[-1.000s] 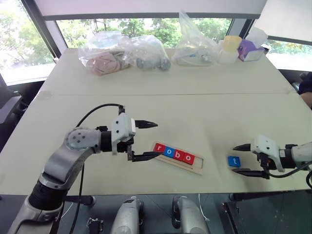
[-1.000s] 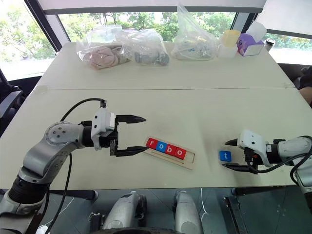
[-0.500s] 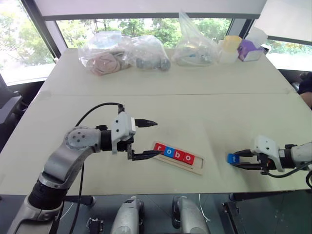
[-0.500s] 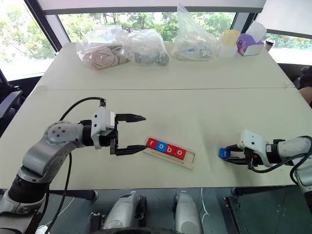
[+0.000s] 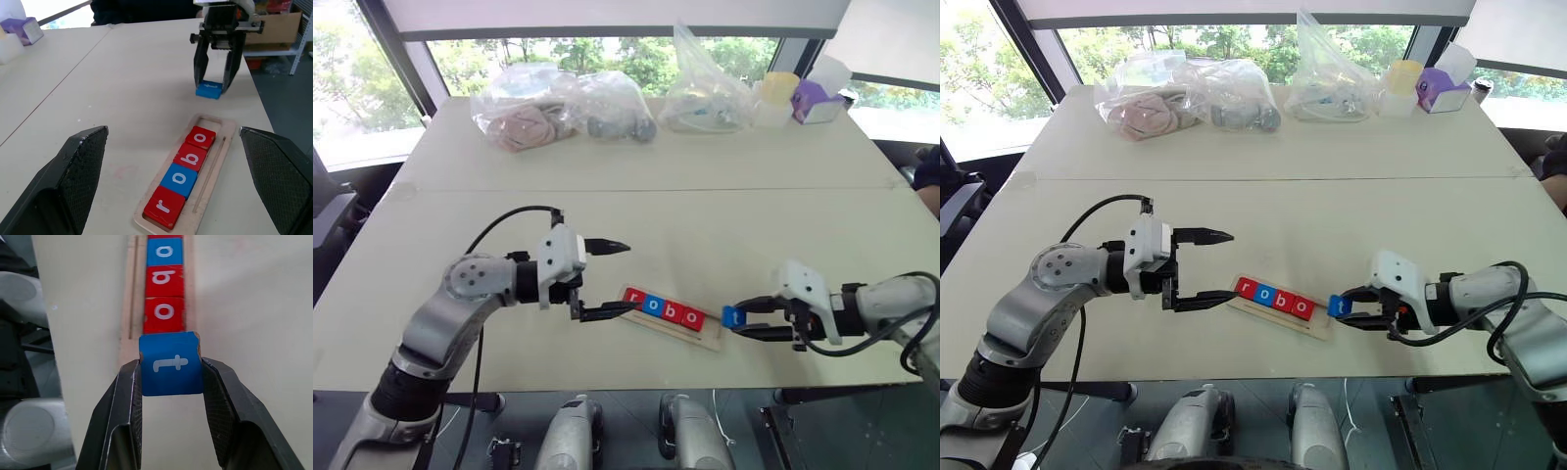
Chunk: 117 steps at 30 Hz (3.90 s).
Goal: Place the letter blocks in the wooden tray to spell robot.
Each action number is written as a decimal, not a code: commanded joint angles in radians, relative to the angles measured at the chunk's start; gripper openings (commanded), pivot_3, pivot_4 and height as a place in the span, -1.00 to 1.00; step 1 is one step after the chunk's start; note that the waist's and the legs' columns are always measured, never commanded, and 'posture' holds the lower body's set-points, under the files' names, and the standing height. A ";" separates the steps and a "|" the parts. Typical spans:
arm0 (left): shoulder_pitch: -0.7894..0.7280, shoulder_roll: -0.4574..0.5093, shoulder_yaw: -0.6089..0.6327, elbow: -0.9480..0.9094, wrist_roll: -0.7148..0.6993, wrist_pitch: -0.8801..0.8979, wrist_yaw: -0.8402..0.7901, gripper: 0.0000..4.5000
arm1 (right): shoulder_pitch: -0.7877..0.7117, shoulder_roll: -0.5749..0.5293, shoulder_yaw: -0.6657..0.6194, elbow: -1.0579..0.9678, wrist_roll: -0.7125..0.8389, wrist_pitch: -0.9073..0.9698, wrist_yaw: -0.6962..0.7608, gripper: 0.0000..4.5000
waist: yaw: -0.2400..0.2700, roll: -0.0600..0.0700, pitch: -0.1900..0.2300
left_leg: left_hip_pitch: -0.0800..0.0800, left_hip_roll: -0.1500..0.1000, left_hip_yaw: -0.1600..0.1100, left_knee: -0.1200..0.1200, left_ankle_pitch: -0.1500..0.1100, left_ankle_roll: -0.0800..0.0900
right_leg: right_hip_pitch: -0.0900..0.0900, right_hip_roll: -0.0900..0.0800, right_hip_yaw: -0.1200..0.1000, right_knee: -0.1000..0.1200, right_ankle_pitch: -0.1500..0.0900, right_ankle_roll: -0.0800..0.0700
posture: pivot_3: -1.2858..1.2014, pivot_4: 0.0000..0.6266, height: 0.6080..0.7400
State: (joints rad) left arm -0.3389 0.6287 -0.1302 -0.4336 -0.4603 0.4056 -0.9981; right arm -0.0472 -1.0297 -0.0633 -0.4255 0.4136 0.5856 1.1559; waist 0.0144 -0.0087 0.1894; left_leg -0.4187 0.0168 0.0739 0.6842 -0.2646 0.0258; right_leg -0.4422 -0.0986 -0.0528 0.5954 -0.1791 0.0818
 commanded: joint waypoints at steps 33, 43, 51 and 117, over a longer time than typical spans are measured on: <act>0.003 0.000 0.009 -0.056 -0.013 0.014 0.037 1.00 | -0.094 0.062 0.181 0.013 -0.111 0.012 -0.100 -0.50 | -0.001 0.000 0.000 | 0.000 0.000 0.000 0.000 0.000 0.000 | 0.000 0.000 0.000 0.000 0.000 0.000 | 0.03 -0.52 1.00; -0.002 0.000 0.008 -0.051 -0.011 0.012 0.035 1.00 | -0.096 0.062 0.174 -0.005 -0.095 0.044 -0.102 -0.50 | -0.001 0.000 0.000 | 0.000 0.000 0.000 0.000 0.000 0.000 | 0.000 0.000 0.000 0.000 0.000 0.000 | 0.03 -0.52 1.00; -0.005 -0.004 0.004 -0.048 -0.009 0.008 0.034 1.00 | -0.096 0.058 0.170 -0.023 -0.084 0.065 -0.103 -0.50 | -0.001 0.000 0.000 | 0.000 0.000 0.000 0.000 0.000 0.000 | 0.000 0.000 0.000 0.000 0.000 0.000 | 0.03 -0.52 1.00; 0.010 -0.003 0.015 -0.048 -0.008 0.003 0.022 1.00 | -0.055 -0.023 0.022 0.072 -0.141 -0.059 -0.074 0.99 | -0.001 0.000 0.000 | 0.000 0.000 0.000 0.000 0.000 0.000 | 0.000 0.000 0.000 0.000 0.000 0.000 | 0.03 -0.52 1.00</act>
State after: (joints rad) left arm -0.3282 0.6183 -0.1358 -0.4525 -0.4613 0.4244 -0.9739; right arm -0.1030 -1.0270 0.0279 -0.3206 0.2431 0.5188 1.0667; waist 0.0136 -0.0088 0.1894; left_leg -0.4188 0.0167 0.0742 0.6842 -0.2646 0.0259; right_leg -0.4424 -0.0983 -0.0528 0.5954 -0.1793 0.0821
